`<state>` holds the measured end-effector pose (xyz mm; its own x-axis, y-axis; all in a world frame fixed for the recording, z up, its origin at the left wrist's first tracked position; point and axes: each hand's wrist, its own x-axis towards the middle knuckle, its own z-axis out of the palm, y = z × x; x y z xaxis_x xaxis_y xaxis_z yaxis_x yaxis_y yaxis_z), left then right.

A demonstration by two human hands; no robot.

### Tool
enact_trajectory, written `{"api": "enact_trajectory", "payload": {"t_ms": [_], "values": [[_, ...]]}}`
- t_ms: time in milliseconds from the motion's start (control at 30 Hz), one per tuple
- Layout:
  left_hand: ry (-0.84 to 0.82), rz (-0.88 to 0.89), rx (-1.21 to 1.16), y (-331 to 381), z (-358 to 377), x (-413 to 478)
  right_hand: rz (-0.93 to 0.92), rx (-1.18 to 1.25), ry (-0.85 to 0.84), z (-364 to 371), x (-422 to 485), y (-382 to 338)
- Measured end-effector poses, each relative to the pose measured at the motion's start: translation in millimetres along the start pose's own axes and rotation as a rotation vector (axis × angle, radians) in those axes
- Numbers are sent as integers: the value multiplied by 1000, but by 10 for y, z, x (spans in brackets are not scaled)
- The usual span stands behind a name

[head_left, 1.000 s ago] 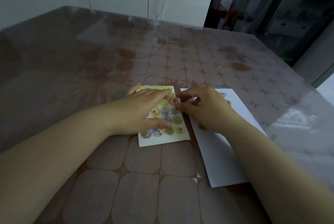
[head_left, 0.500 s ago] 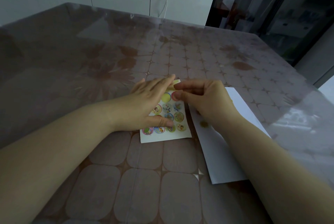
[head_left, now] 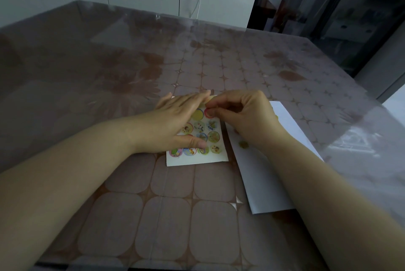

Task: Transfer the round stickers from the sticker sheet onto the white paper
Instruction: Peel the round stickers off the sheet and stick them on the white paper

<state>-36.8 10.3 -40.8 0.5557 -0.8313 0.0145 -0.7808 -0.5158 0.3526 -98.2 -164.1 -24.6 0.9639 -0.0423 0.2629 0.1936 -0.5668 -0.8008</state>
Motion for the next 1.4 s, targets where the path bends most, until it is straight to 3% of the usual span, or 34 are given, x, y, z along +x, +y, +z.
{"api": "enact_trajectory", "payload": {"t_ms": [500,1133,1267,1400], "values": [[-27,-18,-1,23,-8,11,38,146,-68,-36,-14,7],[-48,-25,-60,53,-40,-3,74,155,0,-61,-32,0],[-1,-41,-43,0,-42,8,96,287,-146,-96,-51,-11],[229,-3,-81,-30,-53,13,122,259,-84,-82,-51,14]]}}
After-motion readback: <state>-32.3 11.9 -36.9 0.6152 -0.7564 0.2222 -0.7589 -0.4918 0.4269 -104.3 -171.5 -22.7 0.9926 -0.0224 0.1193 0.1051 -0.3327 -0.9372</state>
